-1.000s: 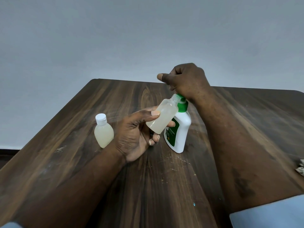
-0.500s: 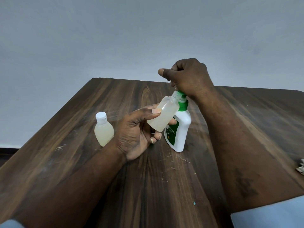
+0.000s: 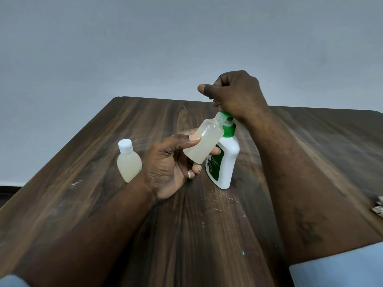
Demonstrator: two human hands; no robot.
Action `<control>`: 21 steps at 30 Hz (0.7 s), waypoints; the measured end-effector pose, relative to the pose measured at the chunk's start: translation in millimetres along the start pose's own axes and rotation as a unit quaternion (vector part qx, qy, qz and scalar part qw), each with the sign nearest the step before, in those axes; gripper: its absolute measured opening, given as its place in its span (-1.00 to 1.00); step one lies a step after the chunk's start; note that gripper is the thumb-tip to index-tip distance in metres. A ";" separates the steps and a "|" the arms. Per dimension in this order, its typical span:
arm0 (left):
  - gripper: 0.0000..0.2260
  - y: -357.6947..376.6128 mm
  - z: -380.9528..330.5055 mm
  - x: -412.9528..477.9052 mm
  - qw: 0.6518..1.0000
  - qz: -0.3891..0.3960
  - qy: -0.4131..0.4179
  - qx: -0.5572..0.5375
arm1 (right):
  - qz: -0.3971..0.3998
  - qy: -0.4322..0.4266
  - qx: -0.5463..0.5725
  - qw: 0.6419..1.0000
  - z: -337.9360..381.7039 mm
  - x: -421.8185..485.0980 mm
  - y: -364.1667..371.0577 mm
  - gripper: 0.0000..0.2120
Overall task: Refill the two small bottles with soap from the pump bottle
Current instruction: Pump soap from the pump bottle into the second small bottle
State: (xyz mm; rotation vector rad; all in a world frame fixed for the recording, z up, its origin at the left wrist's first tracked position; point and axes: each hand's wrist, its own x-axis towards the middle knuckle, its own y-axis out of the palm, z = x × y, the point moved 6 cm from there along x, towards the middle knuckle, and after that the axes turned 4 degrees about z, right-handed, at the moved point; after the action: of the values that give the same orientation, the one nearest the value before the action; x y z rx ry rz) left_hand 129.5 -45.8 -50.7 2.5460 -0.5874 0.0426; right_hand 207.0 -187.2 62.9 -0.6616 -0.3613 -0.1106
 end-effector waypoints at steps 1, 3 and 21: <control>-0.61 -0.3 -0.1 0.1 1.000 -0.001 -0.001 -0.003 | 0.001 0.001 0.002 1.000 0.2 0.3 -0.2 -0.57; -0.60 -0.7 0.3 -0.1 1.000 -0.002 -0.004 -0.004 | 0.013 0.005 0.004 1.000 -0.6 1.0 1.6 -0.61; -0.70 1.8 -1.2 0.1 1.000 0.006 0.006 0.012 | 0.016 0.010 -0.001 1.000 -1.8 2.4 1.6 -0.62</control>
State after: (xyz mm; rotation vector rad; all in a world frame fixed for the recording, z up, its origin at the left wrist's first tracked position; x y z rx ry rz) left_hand 129.0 -46.6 -48.8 2.5628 -0.6019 0.0684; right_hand 210.1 -187.0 61.5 -0.6679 -0.3313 -0.0882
